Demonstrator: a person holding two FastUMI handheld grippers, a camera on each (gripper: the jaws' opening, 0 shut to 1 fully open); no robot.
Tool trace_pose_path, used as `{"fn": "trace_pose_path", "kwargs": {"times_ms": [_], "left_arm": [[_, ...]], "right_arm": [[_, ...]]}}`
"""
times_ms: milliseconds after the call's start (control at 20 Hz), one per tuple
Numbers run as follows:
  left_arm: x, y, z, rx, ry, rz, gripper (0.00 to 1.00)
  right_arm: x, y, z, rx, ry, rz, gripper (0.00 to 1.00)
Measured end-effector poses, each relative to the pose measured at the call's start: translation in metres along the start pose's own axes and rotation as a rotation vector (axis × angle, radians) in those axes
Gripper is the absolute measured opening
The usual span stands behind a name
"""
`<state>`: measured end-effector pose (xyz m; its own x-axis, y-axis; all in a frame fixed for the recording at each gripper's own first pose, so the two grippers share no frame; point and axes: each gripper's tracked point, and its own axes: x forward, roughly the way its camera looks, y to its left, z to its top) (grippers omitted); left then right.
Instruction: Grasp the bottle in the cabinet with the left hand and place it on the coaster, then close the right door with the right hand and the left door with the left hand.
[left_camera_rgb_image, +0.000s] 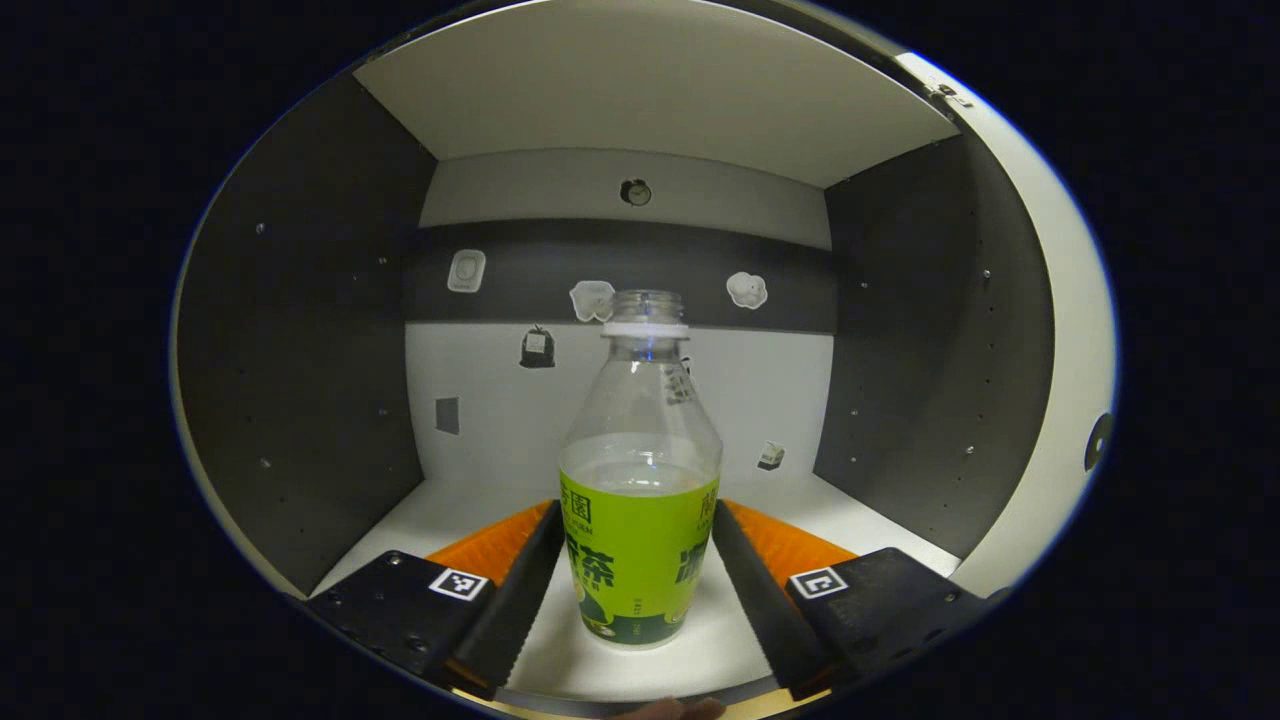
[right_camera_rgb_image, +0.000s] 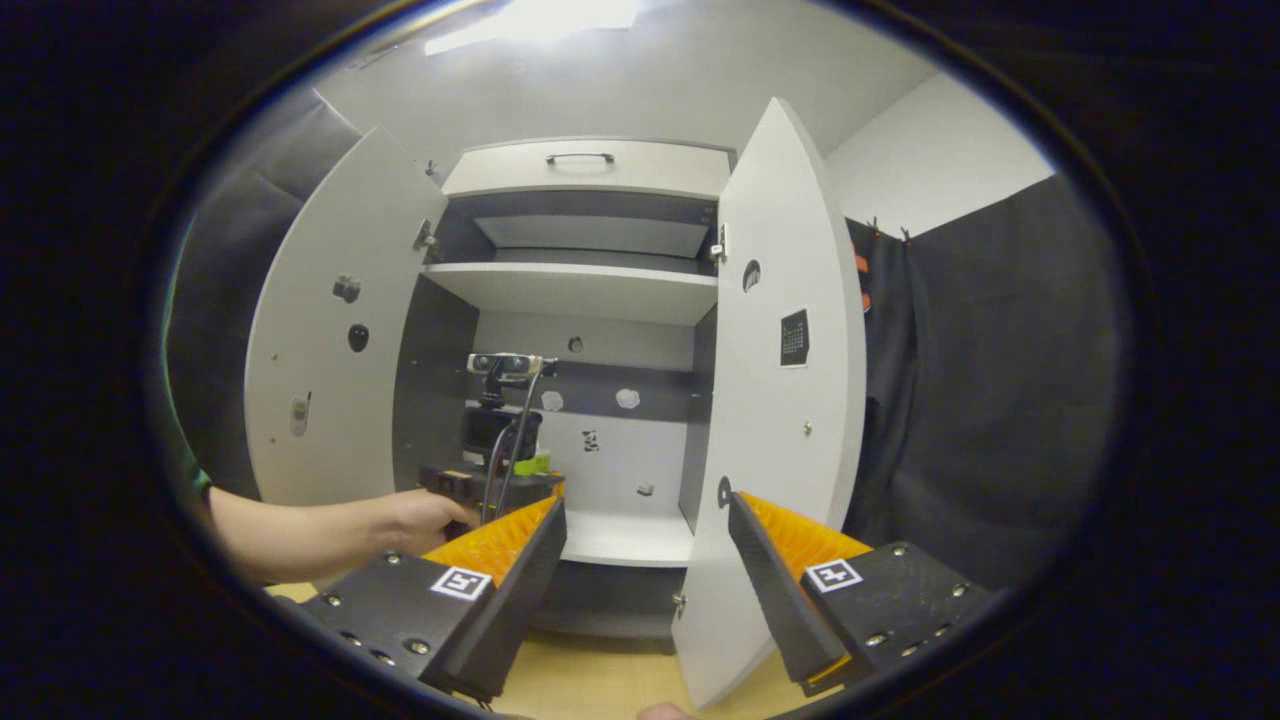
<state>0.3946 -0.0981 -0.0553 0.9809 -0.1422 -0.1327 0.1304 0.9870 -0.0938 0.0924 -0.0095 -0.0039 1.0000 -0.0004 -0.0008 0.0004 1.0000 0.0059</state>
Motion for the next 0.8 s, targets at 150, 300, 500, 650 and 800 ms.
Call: {"fn": "trace_pose_path", "kwargs": {"times_ms": [150, 300, 500, 650, 800], "left_arm": [[-0.011, 0.001, 0.007, -0.032, -0.012, 0.008, 0.80], [-0.036, -0.001, 0.014, -0.041, -0.017, 0.014, 0.81], [-0.081, -0.005, 0.027, -0.012, -0.051, 0.024, 0.80], [-0.125, -0.005, 0.031, -0.010, -0.058, 0.043, 0.80], [-0.168, -0.001, 0.036, -0.034, -0.071, 0.062, 0.80]], "right_arm": [[-0.012, -0.007, -0.003, 0.030, 0.008, -0.002, 0.98], [-0.022, -0.014, -0.007, 0.031, 0.020, -0.009, 0.98], [-0.039, -0.013, -0.001, 0.043, 0.011, 0.017, 0.99], [-0.054, -0.009, 0.005, 0.058, 0.006, 0.042, 0.99], [-0.068, -0.015, 0.011, 0.049, -0.004, 0.023, 0.98]]}}
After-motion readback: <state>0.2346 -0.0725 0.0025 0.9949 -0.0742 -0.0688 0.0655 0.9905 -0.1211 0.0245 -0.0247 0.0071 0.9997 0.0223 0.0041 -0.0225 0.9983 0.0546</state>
